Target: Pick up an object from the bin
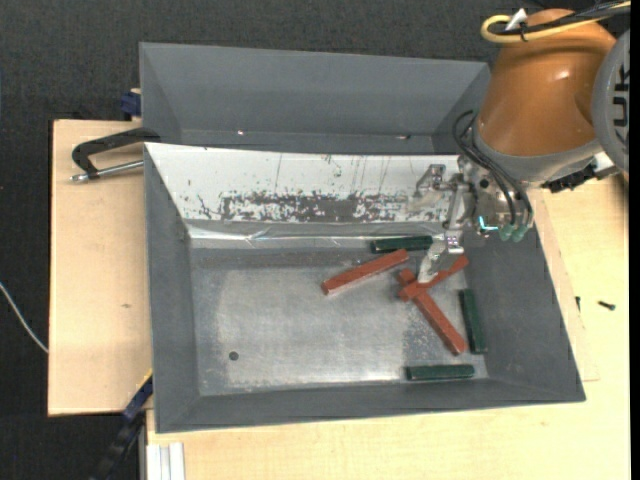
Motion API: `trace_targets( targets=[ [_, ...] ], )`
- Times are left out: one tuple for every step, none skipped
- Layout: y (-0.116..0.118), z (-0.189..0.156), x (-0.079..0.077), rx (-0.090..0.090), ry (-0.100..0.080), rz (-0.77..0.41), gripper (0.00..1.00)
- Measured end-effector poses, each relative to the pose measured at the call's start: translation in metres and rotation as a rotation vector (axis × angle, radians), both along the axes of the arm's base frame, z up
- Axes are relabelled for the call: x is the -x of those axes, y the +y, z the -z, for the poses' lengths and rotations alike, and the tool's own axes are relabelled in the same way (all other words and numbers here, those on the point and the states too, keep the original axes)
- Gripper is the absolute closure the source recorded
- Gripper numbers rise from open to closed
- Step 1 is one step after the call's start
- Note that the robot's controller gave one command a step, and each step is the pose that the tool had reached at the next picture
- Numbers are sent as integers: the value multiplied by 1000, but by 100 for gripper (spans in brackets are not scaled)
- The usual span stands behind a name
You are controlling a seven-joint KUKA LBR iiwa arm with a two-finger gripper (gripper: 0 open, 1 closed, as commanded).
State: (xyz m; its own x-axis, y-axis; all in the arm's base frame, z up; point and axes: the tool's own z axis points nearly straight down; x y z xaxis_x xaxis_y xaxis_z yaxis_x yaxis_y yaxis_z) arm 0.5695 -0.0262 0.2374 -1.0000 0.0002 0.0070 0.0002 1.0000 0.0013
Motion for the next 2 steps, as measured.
trace_targets(
  targets=[
    [0, -5, -1, 0, -9, 0, 0],
    [0, -4, -2, 1, -11, -1, 0]
  ],
)
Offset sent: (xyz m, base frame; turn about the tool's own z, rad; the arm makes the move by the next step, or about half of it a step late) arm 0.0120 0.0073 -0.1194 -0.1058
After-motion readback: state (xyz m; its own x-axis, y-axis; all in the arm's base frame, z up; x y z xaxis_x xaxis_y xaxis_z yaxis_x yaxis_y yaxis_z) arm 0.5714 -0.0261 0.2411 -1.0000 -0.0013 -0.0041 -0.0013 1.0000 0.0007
